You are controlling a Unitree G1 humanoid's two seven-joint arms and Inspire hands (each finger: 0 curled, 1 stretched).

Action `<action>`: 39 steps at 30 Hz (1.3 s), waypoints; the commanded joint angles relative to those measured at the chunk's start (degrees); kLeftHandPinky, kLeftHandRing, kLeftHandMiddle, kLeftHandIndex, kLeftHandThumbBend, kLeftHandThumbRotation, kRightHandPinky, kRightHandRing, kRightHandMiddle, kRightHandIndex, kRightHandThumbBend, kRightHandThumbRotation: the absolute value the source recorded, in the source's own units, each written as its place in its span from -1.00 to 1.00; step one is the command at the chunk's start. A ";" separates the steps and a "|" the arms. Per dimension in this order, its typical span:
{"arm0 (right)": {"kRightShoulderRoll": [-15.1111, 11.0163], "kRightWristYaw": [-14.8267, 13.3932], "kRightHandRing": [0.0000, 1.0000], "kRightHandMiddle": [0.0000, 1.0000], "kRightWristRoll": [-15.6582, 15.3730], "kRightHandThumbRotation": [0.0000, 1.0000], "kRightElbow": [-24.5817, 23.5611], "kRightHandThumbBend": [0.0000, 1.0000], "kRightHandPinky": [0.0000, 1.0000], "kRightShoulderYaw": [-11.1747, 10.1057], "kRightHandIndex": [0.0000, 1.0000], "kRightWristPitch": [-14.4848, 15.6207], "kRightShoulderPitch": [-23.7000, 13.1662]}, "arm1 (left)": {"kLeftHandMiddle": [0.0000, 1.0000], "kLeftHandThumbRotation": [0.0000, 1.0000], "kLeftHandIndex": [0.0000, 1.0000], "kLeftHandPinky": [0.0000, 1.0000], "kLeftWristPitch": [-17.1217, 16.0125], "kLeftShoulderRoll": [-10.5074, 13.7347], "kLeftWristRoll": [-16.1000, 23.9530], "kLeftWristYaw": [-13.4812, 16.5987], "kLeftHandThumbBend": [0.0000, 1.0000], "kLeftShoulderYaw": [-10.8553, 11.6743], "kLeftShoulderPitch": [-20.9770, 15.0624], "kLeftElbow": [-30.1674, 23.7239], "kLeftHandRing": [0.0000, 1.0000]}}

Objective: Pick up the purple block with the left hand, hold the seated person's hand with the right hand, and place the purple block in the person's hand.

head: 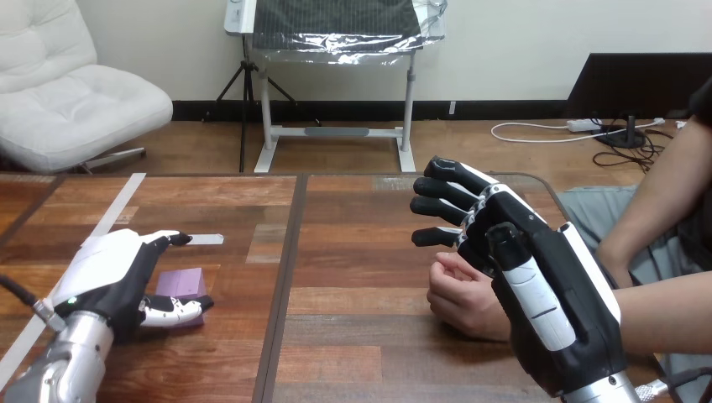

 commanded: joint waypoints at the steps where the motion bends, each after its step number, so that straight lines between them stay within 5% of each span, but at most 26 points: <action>1: 0.05 -0.02 0.60 0.63 0.15 0.52 -1.71 0.44 0.37 -0.62 0.64 -1.97 -2.86 | 0.78 -0.37 0.71 0.81 0.05 2.74 1.34 -0.66 0.40 -1.66 -5.92 1.45 0.77; 39: -0.31 -0.43 0.59 0.63 -0.31 0.54 -2.25 0.49 0.35 -0.91 0.64 -2.12 -2.49 | 0.72 -0.55 0.67 0.74 -0.43 3.61 0.88 -2.98 0.55 -5.59 -11.78 7.55 0.71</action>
